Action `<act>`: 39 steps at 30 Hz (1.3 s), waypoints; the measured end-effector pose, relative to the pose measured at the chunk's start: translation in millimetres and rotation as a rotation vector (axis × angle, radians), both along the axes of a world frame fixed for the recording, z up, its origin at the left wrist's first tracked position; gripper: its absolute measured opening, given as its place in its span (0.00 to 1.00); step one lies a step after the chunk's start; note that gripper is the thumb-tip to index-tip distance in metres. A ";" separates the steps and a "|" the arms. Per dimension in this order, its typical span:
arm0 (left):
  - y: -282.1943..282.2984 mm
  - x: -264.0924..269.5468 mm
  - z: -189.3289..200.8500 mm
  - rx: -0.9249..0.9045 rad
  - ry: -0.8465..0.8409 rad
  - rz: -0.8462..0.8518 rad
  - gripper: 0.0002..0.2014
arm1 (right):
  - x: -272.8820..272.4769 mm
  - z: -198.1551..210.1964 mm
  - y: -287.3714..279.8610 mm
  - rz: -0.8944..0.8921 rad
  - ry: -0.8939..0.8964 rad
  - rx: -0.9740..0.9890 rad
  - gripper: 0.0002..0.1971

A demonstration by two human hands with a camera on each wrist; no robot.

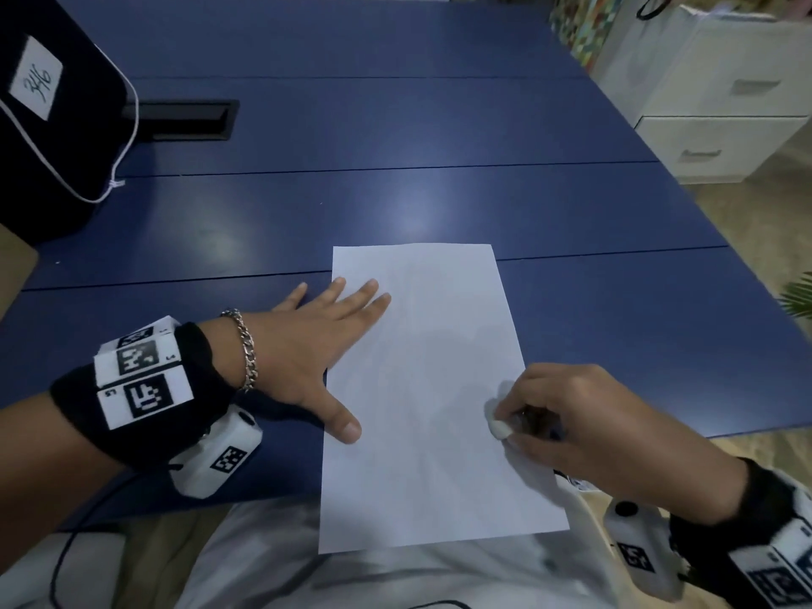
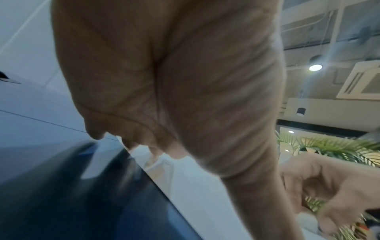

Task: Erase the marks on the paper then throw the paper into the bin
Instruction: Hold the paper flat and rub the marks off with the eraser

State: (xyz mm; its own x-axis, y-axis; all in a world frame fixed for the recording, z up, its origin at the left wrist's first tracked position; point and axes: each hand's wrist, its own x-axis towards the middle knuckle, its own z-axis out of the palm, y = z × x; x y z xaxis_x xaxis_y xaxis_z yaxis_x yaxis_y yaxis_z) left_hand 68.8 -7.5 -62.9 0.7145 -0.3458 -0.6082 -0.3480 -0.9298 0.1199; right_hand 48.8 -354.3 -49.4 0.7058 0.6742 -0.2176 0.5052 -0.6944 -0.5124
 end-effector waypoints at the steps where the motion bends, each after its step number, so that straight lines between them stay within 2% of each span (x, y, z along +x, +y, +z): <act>1: -1.4 -1.2 -1.2 0.023 -0.004 -0.005 0.78 | 1.0 0.8 0.1 0.007 -0.003 -0.010 0.04; 5: -3.3 -6.3 -1.0 0.068 -0.053 -0.013 0.76 | 8.1 4.7 -3.9 0.017 -0.016 -0.065 0.04; 11: -11.6 -17.7 8.3 0.067 -0.140 -0.001 0.62 | 29.6 13.1 -15.9 -0.036 -0.045 -0.203 0.06; 19: -26.6 -46.8 19.1 0.024 -0.106 -0.029 0.56 | 65.7 19.8 -23.4 -0.121 -0.146 -0.382 0.07; 22: -31.7 -56.2 22.7 -0.073 -0.052 -0.043 0.54 | 71.2 21.5 -17.7 -0.143 -0.245 -0.339 0.07; 26: -35.4 -61.9 31.0 -0.275 0.006 0.011 0.48 | 52.5 21.2 9.2 -0.024 -0.164 -0.204 0.06; 29: -27.6 -45.6 32.6 -0.375 -0.096 0.080 0.45 | 41.9 13.9 17.1 0.047 -0.117 -0.184 0.05; 30: -22.4 -36.5 29.7 -0.381 -0.166 0.097 0.45 | 41.7 13.9 16.2 0.051 -0.104 -0.177 0.06; 32: -12.0 -16.6 21.8 -0.277 -0.263 0.099 0.52 | 44.1 16.6 14.1 0.071 -0.071 -0.181 0.07; 35: -4.6 6.8 10.7 -0.083 -0.150 0.065 0.65 | 50.3 22.5 18.0 0.096 -0.054 -0.196 0.08; 39: -5.6 18.3 0.3 -0.058 -0.084 0.006 0.72 | 62.4 21.6 39.8 0.061 -0.115 -0.103 0.08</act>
State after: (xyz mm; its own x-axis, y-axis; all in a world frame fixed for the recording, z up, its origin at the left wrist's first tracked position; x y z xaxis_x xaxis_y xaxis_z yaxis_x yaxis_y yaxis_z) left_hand 87.0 -13.1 -62.6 0.7642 -0.3742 -0.5253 -0.3536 -0.9242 0.1440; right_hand 111.2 -314.5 -27.8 0.6885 0.6950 -0.2075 0.5994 -0.7063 -0.3766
